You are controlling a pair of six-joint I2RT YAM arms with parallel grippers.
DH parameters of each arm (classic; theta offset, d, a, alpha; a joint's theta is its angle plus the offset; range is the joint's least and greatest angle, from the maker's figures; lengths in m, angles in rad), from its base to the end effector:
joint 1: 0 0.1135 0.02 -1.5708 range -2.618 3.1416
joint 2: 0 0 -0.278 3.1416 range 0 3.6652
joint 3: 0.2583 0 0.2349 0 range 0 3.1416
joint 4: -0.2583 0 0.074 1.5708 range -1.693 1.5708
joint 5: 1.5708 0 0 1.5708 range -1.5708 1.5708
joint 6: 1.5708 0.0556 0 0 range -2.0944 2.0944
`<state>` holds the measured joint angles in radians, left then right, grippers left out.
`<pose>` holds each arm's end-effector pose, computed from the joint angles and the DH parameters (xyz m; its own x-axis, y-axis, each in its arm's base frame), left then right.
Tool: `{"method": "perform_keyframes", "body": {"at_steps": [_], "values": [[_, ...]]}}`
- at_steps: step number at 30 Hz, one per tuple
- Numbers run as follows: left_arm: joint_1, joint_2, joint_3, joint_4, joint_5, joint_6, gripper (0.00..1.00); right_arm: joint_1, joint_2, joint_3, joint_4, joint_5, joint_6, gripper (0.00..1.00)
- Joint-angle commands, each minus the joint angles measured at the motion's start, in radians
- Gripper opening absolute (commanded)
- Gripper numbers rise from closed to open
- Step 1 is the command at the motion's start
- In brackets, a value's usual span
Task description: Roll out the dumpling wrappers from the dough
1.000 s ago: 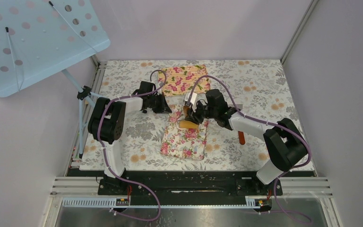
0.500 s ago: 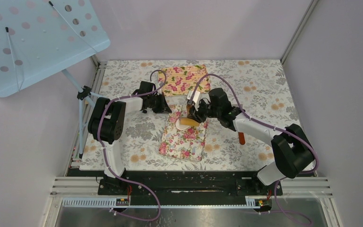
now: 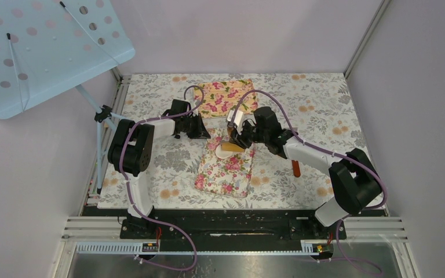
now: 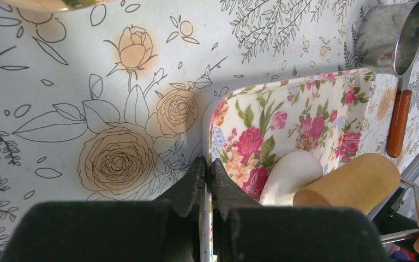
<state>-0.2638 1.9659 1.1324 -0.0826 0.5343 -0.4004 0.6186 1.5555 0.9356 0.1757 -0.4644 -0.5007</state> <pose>0.3771 -0.1312 0.1456 -0.9094 -0.1019 -0.4033 0.1839 0.7713 -0.6093 0.2684 0.2216 0.2552 0.0999 -0.4557 -0.8845 -0.9119 0.3136 -0.2646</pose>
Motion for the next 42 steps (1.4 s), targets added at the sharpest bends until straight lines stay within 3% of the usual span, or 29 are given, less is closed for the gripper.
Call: {"method": "perform_keyframes", "body": {"at_steps": [1, 19, 33, 42], "values": [[-0.002, 0.022, -0.006, -0.059, -0.036, 0.023, 0.0, -0.006, 0.021, -0.013, 0.081, 0.013, -0.055, 0.0], [-0.001, 0.024, -0.006, -0.059, -0.031, 0.023, 0.0, 0.028, 0.005, -0.128, 0.012, 0.004, -0.098, 0.0], [-0.002, 0.023, -0.007, -0.058, -0.03, 0.023, 0.0, 0.041, 0.076, -0.074, -0.119, 0.008, -0.063, 0.0], [0.0, 0.023, -0.008, -0.058, -0.029, 0.023, 0.0, 0.039, 0.069, -0.059, -0.145, -0.087, 0.018, 0.0]]}}
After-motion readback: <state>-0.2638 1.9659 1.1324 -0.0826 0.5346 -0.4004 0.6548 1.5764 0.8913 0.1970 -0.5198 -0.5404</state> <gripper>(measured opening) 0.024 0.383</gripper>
